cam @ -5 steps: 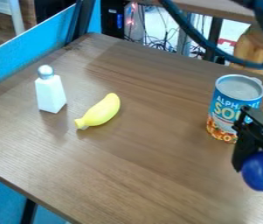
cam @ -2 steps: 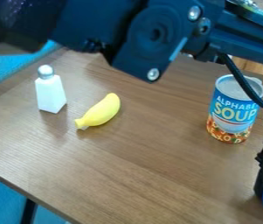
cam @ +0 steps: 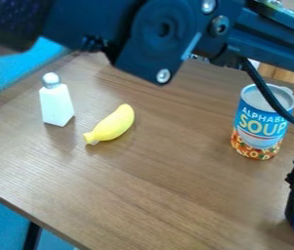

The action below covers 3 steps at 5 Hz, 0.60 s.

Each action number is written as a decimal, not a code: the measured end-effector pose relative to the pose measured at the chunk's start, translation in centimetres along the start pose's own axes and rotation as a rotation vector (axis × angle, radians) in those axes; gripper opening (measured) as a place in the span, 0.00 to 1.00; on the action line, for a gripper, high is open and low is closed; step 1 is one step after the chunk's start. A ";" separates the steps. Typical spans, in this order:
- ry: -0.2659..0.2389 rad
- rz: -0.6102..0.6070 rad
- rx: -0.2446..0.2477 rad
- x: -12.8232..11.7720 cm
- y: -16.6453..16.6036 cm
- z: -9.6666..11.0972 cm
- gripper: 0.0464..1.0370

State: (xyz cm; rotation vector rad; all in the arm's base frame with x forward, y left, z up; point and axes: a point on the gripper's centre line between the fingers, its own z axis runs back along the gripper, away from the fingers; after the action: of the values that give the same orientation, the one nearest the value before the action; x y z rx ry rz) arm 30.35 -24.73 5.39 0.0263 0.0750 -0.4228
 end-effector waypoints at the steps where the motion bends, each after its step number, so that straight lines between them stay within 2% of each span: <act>1: 0.000 0.008 -0.011 -0.1 -0.1 -0.1 0.96; 2: -0.007 0.012 -0.015 -1.3 0.2 0.3 0.96; 3: -0.098 0.007 -0.056 -1.5 0.0 4.0 0.96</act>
State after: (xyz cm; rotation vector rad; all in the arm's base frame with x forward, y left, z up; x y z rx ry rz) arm 29.29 -24.32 9.54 -0.0494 -0.0099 -0.4138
